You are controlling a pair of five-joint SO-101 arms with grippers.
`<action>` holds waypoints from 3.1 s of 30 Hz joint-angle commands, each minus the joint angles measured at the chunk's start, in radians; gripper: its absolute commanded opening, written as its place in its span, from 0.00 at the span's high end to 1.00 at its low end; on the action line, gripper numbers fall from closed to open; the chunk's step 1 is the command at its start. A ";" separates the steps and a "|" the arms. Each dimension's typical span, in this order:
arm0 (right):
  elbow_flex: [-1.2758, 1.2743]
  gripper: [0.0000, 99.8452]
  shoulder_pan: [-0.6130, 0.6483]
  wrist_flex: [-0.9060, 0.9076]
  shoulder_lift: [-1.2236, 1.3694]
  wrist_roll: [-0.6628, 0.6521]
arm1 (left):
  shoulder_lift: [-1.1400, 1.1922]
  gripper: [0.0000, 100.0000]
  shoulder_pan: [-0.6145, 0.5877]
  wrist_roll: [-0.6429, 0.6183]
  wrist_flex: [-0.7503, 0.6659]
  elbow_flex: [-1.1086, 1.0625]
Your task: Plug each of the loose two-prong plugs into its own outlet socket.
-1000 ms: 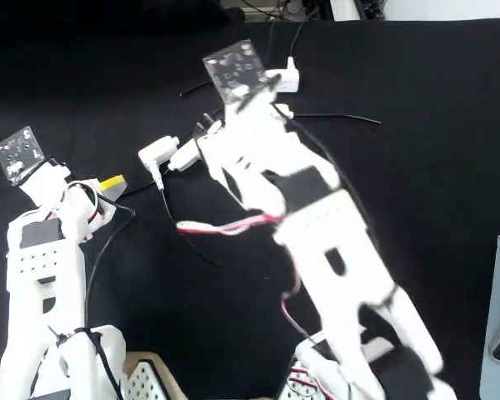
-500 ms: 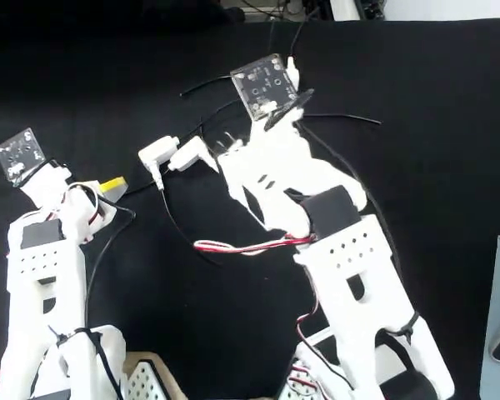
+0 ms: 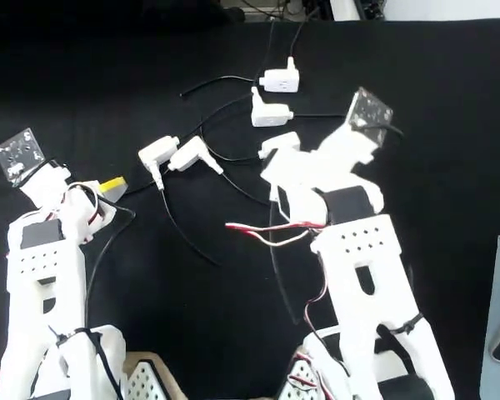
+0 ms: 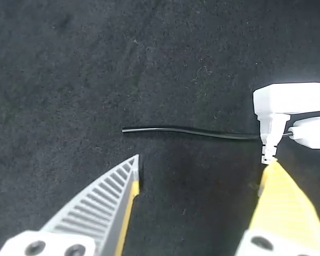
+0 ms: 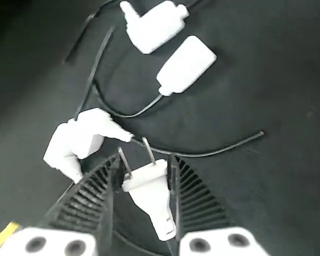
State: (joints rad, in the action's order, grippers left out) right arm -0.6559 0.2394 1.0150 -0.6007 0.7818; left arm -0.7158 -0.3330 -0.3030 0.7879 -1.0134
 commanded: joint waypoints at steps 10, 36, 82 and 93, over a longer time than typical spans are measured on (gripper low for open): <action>-0.137 0.98 -0.051 -0.057 -0.033 0.331 | -0.026 0.65 -0.010 -0.002 -0.018 0.008; -0.185 0.50 -0.055 -0.012 -0.033 0.201 | -0.026 0.65 -0.010 0.000 -0.020 0.008; -0.107 0.76 -0.091 0.261 0.062 -1.973 | -0.026 0.65 -0.010 0.000 -0.064 -0.013; 0.125 0.71 -0.049 0.341 0.450 -2.101 | -0.026 0.65 -0.012 0.000 -0.081 -0.021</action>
State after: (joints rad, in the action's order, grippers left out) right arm -0.6437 0.1504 1.3172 -0.2386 -1.2866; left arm -0.7173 -0.3345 -0.3030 0.7250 -1.0426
